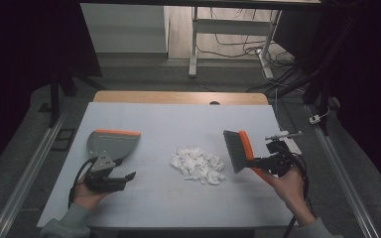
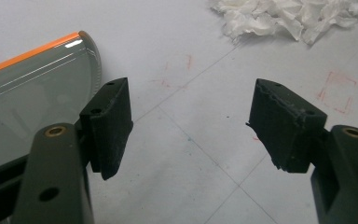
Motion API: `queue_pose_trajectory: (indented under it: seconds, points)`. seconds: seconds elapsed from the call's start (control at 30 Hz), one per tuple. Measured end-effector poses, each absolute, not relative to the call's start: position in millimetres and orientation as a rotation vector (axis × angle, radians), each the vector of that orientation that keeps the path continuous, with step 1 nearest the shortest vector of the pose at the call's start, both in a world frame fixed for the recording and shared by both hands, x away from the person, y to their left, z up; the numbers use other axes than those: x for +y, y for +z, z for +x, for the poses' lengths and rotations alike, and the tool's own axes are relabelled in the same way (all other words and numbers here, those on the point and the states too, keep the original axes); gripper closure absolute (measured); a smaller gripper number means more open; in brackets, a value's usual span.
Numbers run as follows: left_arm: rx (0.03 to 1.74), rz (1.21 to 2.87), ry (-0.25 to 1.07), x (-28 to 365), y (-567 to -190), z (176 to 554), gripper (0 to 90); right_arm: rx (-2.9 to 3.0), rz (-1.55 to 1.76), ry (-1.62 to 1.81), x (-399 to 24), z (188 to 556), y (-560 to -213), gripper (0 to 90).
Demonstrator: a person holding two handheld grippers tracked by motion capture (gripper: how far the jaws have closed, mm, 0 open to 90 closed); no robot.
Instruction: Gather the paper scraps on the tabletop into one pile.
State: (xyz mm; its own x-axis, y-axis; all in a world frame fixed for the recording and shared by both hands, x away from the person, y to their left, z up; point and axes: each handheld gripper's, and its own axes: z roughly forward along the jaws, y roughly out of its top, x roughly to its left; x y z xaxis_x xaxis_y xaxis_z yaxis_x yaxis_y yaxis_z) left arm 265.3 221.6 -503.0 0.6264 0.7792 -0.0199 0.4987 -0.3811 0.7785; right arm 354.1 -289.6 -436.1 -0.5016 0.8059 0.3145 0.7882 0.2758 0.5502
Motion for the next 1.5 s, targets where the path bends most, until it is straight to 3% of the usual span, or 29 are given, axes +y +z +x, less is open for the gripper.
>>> queue_pose_trajectory:
  seconds: [0.43,1.5]
  points:
    - [1.012,2.061,0.457,218,-503,267,30.3,2.410,1.448,1.147,-315,355,-461,69.4]
    - [1.012,2.044,0.445,221,-501,265,30.2,2.373,1.330,1.177,-324,342,-465,69.4]
